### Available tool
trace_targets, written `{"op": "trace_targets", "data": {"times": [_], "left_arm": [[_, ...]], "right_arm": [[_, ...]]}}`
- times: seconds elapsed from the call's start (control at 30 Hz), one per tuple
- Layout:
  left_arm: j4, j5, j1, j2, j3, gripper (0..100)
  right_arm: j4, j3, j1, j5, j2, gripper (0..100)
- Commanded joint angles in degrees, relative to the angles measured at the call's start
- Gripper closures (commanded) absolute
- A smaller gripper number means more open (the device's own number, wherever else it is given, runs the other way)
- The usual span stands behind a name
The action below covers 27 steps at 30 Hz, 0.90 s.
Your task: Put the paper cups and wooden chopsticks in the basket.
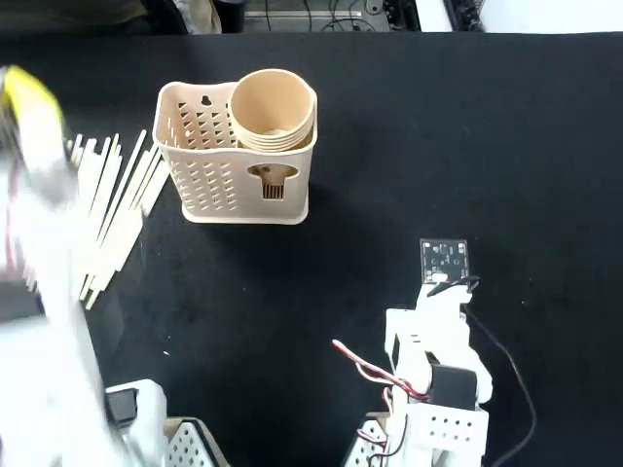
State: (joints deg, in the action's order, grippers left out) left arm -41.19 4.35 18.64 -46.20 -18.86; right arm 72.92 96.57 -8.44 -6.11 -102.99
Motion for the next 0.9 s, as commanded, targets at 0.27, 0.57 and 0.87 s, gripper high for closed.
{"op": "trace_targets", "data": {"times": [0.27, 0.57, 0.87], "left_arm": [[-48.53, -17.67, -18.07, 47.56, 67.65, 74], [-59.52, -17.76, -17.89, 61.27, 83.47, 74], [-59.52, -17.76, -17.80, 61.01, 77.14, 74]], "right_arm": [[0.26, 0.04, -0.62, -0.26, -3.91, 98.0], [0.26, 0.04, -0.62, -0.26, -3.91, 98.0], [0.26, 0.04, -0.62, -0.26, -3.91, 98.0]]}}
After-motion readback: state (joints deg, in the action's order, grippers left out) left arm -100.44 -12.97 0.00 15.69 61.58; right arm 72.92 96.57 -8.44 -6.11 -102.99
